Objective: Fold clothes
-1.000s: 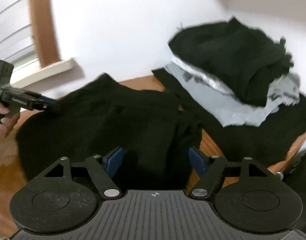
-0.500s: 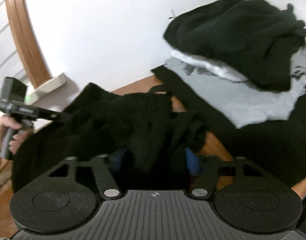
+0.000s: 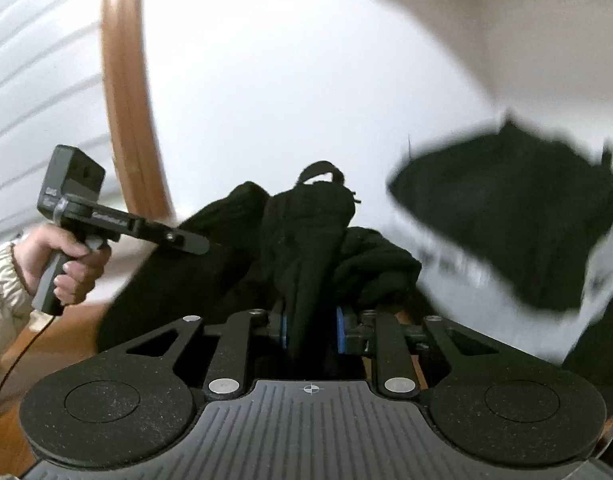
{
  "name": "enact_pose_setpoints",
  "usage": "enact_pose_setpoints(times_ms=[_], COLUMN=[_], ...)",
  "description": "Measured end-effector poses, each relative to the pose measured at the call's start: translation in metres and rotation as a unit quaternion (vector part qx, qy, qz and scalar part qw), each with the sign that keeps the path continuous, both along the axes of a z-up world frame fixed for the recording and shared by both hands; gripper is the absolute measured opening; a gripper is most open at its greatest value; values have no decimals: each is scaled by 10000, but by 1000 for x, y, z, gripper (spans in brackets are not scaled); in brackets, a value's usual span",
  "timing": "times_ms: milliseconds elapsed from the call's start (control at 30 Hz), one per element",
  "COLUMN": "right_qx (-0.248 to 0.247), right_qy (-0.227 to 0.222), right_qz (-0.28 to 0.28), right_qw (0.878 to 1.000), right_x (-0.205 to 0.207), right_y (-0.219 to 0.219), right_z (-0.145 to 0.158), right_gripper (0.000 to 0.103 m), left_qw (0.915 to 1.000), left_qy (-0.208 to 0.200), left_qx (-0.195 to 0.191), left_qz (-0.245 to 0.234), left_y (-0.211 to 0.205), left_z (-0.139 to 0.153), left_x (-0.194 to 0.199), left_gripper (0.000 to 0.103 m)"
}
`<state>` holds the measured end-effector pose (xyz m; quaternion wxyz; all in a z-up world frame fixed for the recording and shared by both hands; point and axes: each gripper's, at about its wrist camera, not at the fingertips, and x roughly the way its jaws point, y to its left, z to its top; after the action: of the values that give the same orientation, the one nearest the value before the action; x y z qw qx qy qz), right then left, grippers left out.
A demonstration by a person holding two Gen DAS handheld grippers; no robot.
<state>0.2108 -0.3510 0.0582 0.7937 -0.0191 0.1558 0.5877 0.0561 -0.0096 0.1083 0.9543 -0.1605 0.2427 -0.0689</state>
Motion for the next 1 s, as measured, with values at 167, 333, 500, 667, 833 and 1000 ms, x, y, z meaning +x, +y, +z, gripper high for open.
enact_pose_setpoints(times_ms=[167, 333, 500, 667, 833, 1000], right_qx=[807, 1319, 1219, 363, 547, 478], right_qy=[-418, -163, 515, 365, 110, 17], right_qz=[-385, -1036, -1963, -2683, -2554, -2311], right_qw=[9951, 9857, 9716, 9619, 9652, 9718], right_x=[26, 101, 205, 250, 229, 175], right_y=[-22, -36, -28, -15, -25, -17], right_z=[51, 90, 97, 55, 51, 51], right_gripper=[22, 22, 35, 61, 75, 87], left_qw=[9963, 9892, 9750, 9746, 9777, 9773], left_qy=[-583, -945, -649, -276, -131, -67], left_qx=[601, 1069, 2109, 2151, 2004, 2007], left_qz=[-183, -344, 250, 562, 614, 678], left_y=[-24, -47, -72, -84, -84, -95], left_z=[79, 156, 173, 124, 101, 88], left_x=[46, 149, 300, 357, 328, 274], left_gripper=[24, 24, 50, 63, 72, 81])
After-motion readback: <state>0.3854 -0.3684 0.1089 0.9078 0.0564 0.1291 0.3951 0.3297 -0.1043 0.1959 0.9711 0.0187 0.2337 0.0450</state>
